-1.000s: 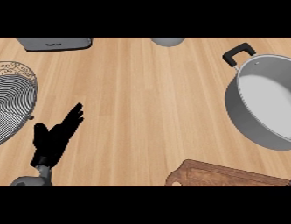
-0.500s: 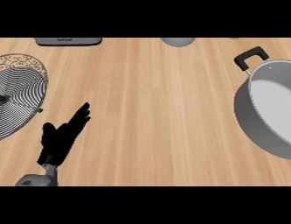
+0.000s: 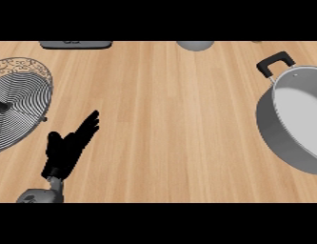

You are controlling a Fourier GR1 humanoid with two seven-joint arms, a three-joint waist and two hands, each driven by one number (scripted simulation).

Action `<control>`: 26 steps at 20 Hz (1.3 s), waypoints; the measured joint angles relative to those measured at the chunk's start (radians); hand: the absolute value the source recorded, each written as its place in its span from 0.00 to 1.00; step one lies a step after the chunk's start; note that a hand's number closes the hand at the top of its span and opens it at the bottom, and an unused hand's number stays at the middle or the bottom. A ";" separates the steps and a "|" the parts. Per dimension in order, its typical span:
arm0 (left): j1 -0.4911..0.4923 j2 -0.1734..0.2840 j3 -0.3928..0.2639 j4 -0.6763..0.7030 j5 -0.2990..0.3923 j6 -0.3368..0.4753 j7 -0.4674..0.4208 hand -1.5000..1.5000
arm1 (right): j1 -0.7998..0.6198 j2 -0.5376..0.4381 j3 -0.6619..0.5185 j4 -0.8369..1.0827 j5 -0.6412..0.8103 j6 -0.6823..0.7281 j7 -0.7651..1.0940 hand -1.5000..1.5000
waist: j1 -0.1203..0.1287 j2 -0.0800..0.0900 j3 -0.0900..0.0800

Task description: Pick the can from the cutting board and place it in the pot

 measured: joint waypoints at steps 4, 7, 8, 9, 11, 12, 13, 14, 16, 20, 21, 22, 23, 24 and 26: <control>-0.006 0.010 0.015 0.005 0.011 -0.019 -0.003 0.50 | -0.006 -0.042 -0.007 -0.172 0.038 -0.049 0.203 1.00 | 0.004 0.001 0.000; -0.006 0.002 0.010 0.007 0.001 -0.015 -0.005 0.50 | -0.044 -0.076 0.014 -0.271 0.085 -0.073 0.357 1.00 | 0.007 0.001 0.000; -0.016 0.003 0.016 0.006 0.006 -0.019 0.004 0.50 | -0.057 -0.091 0.020 -0.291 0.102 -0.070 0.399 1.00 | 0.008 0.001 0.000; -0.018 0.000 0.013 0.004 0.003 -0.016 0.010 0.50 | -0.081 -0.107 0.039 -0.308 0.128 -0.079 0.450 1.00 | 0.011 0.001 0.000; -0.012 -0.006 0.007 -0.001 -0.002 -0.014 0.010 0.50 | -0.133 -0.144 0.073 -0.329 0.168 -0.077 0.545 1.00 | 0.015 0.002 0.000; -0.018 -0.007 0.009 0.017 -0.005 -0.017 0.000 0.50 | -0.165 -0.166 0.089 -0.334 0.183 -0.071 0.592 1.00 | 0.016 0.002 0.001; -0.020 -0.009 0.009 0.032 -0.009 -0.019 -0.016 0.50 | -0.197 -0.182 0.111 -0.331 0.204 -0.067 0.633 1.00 | 0.018 0.003 0.001; -0.021 -0.013 0.004 0.030 -0.014 -0.016 -0.011 0.50 | -0.236 -0.202 0.131 -0.313 0.221 -0.058 0.667 1.00 | 0.020 0.003 0.001; -0.021 -0.017 0.001 0.046 -0.024 -0.014 -0.028 0.50 | -0.313 -0.230 0.183 -0.271 0.267 -0.048 0.721 1.00 | 0.025 0.004 0.001; -0.038 -0.025 0.001 0.061 -0.029 -0.018 -0.032 0.50 | -0.474 -0.242 0.306 -0.177 0.371 -0.038 0.795 1.00 | 0.030 0.005 0.001; -0.037 -0.027 0.001 0.063 -0.030 -0.017 -0.032 0.50 | -0.503 -0.246 0.333 -0.161 0.400 -0.032 0.817 1.00 | 0.030 0.005 0.002; -0.044 -0.026 0.003 0.068 -0.033 -0.016 -0.034 0.50 | -0.521 -0.250 0.362 -0.152 0.437 -0.032 0.839 1.00 | 0.030 0.005 0.001; -0.048 -0.029 0.002 0.071 -0.037 -0.012 -0.035 0.50 | -0.545 -0.262 0.384 -0.128 0.472 -0.027 0.855 1.00 | 0.032 0.006 0.002; -0.057 -0.026 0.007 0.077 -0.033 -0.018 -0.033 0.50 | -0.559 -0.271 0.412 -0.112 0.517 -0.028 0.877 1.00 | 0.034 0.007 0.001; -0.075 -0.028 0.005 0.076 -0.031 -0.022 -0.015 0.50 | -0.603 -0.295 0.466 -0.078 0.590 -0.003 0.931 1.00 | 0.041 0.008 0.001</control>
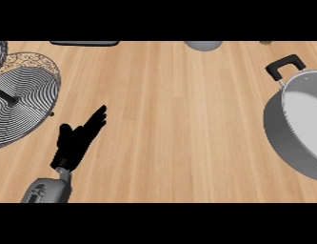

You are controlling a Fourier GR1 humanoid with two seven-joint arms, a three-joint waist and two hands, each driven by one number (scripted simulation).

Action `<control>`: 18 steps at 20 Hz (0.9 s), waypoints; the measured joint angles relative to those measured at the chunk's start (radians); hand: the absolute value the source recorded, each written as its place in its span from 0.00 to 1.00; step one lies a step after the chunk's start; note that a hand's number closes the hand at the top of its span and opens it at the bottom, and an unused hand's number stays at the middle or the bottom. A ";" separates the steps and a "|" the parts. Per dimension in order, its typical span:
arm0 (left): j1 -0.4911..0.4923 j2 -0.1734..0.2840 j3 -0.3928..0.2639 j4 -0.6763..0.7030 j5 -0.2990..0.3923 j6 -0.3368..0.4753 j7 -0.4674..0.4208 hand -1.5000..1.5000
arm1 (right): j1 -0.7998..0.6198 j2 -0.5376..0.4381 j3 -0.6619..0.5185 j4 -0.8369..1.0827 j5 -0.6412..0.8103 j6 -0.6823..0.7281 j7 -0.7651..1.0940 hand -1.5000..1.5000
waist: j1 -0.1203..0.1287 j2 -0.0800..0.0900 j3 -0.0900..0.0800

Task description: Pick the can from the cutting board and place it in the pot

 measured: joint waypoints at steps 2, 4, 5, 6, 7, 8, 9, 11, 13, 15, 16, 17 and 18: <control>0.009 -0.007 -0.011 -0.014 -0.008 0.006 0.006 0.50 | -0.049 0.006 0.061 0.046 0.075 0.013 0.048 1.00 | 0.006 0.000 0.000; 0.006 -0.005 -0.005 -0.003 -0.006 0.001 -0.001 0.50 | -0.114 0.028 0.106 0.121 0.106 0.054 0.079 1.00 | 0.008 0.001 0.000; 0.007 -0.011 -0.010 -0.004 -0.011 0.006 -0.004 0.50 | -0.140 0.042 0.127 0.153 0.114 0.082 0.099 1.00 | 0.009 0.001 0.001; 0.010 -0.010 -0.010 -0.011 -0.010 0.005 -0.002 0.50 | -0.161 0.055 0.146 0.179 0.113 0.122 0.128 1.00 | 0.013 0.001 0.000; 0.016 -0.012 -0.014 -0.019 -0.010 0.004 0.003 0.50 | -0.179 0.066 0.157 0.209 0.109 0.158 0.153 1.00 | 0.013 0.001 0.001; 0.011 -0.008 -0.011 -0.018 -0.008 0.000 0.006 0.50 | -0.204 0.084 0.161 0.246 0.102 0.185 0.181 0.00 | 0.013 0.001 0.001; 0.008 -0.005 -0.005 -0.017 -0.004 -0.002 0.009 0.50 | -0.233 0.101 0.169 0.278 0.100 0.214 0.210 0.00 | 0.012 0.001 0.001; 0.022 -0.006 -0.005 -0.021 -0.004 -0.002 0.004 0.50 | -0.279 0.130 0.180 0.346 0.099 0.264 0.242 0.00 | 0.008 0.000 0.001; 0.033 0.002 0.003 -0.034 0.001 -0.008 0.010 0.50 | -0.329 0.181 0.194 0.406 0.115 0.275 0.252 0.00 | 0.000 -0.002 0.001; 0.028 0.004 0.011 -0.033 0.006 -0.012 0.013 0.50 | -0.369 0.217 0.174 0.448 0.110 0.243 0.215 0.00 | -0.006 -0.002 0.002; 0.040 0.000 0.007 -0.036 0.001 -0.008 0.003 0.50 | -0.379 0.230 0.156 0.451 0.099 0.217 0.194 0.00 | -0.008 -0.003 0.002; 0.036 -0.003 0.007 -0.041 0.001 -0.003 0.012 0.50 | -0.389 0.252 0.140 0.448 0.090 0.179 0.177 0.00 | -0.010 -0.004 0.002; 0.042 -0.002 0.008 -0.043 0.000 -0.003 0.009 0.50 | -0.394 0.262 0.114 0.446 0.075 0.139 0.146 0.00 | -0.013 -0.004 0.003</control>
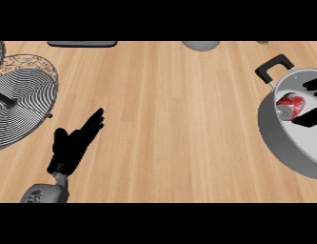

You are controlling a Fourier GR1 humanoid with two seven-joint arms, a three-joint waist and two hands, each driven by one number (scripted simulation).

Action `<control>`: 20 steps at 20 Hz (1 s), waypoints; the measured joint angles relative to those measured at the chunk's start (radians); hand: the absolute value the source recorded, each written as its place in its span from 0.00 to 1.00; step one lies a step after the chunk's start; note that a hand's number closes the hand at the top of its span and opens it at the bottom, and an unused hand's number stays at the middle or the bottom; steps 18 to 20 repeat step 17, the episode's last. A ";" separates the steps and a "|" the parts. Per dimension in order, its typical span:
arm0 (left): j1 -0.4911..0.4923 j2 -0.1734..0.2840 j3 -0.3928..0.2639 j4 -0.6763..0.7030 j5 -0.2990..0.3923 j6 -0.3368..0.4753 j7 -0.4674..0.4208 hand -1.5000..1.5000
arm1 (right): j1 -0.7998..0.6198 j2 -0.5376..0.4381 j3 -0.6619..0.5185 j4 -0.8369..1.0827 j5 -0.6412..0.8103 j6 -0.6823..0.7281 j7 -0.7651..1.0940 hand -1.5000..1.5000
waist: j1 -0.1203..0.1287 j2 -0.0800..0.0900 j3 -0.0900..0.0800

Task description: Pick the can from the cutting board and place it in the pot

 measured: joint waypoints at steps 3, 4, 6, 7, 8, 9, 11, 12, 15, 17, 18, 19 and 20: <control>0.004 -0.002 -0.001 0.001 0.000 0.000 -0.003 0.50 | -0.031 0.055 -0.074 -0.019 -0.046 -0.123 -0.057 0.00 | -0.006 -0.001 0.000; 0.006 -0.003 -0.001 0.000 -0.002 0.001 -0.005 0.50 | -0.041 0.064 -0.107 -0.027 -0.069 -0.157 -0.076 0.00 | -0.009 -0.002 0.001; 0.015 0.001 0.002 -0.010 0.000 0.002 0.003 0.50 | -0.053 0.075 -0.176 -0.039 -0.111 -0.227 -0.110 0.00 | -0.013 -0.004 0.001; 0.013 0.002 0.007 -0.010 0.002 0.003 0.003 0.50 | -0.052 0.078 -0.210 -0.047 -0.131 -0.261 -0.127 0.00 | -0.017 -0.004 0.000; 0.012 0.002 0.012 -0.007 0.004 0.004 0.002 0.50 | -0.044 0.086 -0.240 -0.052 -0.145 -0.299 -0.145 0.00 | -0.021 -0.005 0.000; 0.011 0.002 0.014 -0.007 0.004 0.007 0.004 0.50 | -0.038 0.087 -0.271 -0.058 -0.161 -0.329 -0.163 0.00 | -0.023 -0.005 0.000; 0.011 -0.004 0.011 -0.006 -0.003 0.015 0.005 0.50 | -0.029 0.084 -0.330 -0.073 -0.193 -0.379 -0.190 0.00 | -0.027 -0.005 0.000; 0.003 -0.004 0.015 -0.011 0.003 0.014 0.018 0.50 | -0.019 0.086 -0.354 -0.083 -0.206 -0.402 -0.204 0.00 | -0.028 -0.005 -0.001; 0.005 0.012 0.030 -0.017 0.013 0.002 0.022 0.50 | 0.025 0.067 -0.446 -0.115 -0.283 -0.414 -0.268 0.00 | -0.032 -0.006 -0.001; 0.033 0.014 0.023 -0.040 0.005 0.002 0.014 0.50 | 0.074 0.056 -0.503 -0.153 -0.340 -0.399 -0.304 0.00 | -0.033 -0.008 -0.001; 0.033 0.014 0.023 -0.040 0.005 0.002 0.014 0.50 | 0.074 0.056 -0.503 -0.153 -0.340 -0.399 -0.304 0.00 | -0.033 -0.008 -0.001; 0.033 0.014 0.023 -0.040 0.005 0.002 0.014 0.50 | 0.074 0.056 -0.503 -0.153 -0.340 -0.399 -0.304 0.00 | -0.033 -0.008 -0.001; 0.033 0.014 0.023 -0.040 0.005 0.002 0.014 0.50 | 0.074 0.056 -0.503 -0.153 -0.340 -0.399 -0.304 0.00 | -0.033 -0.008 -0.001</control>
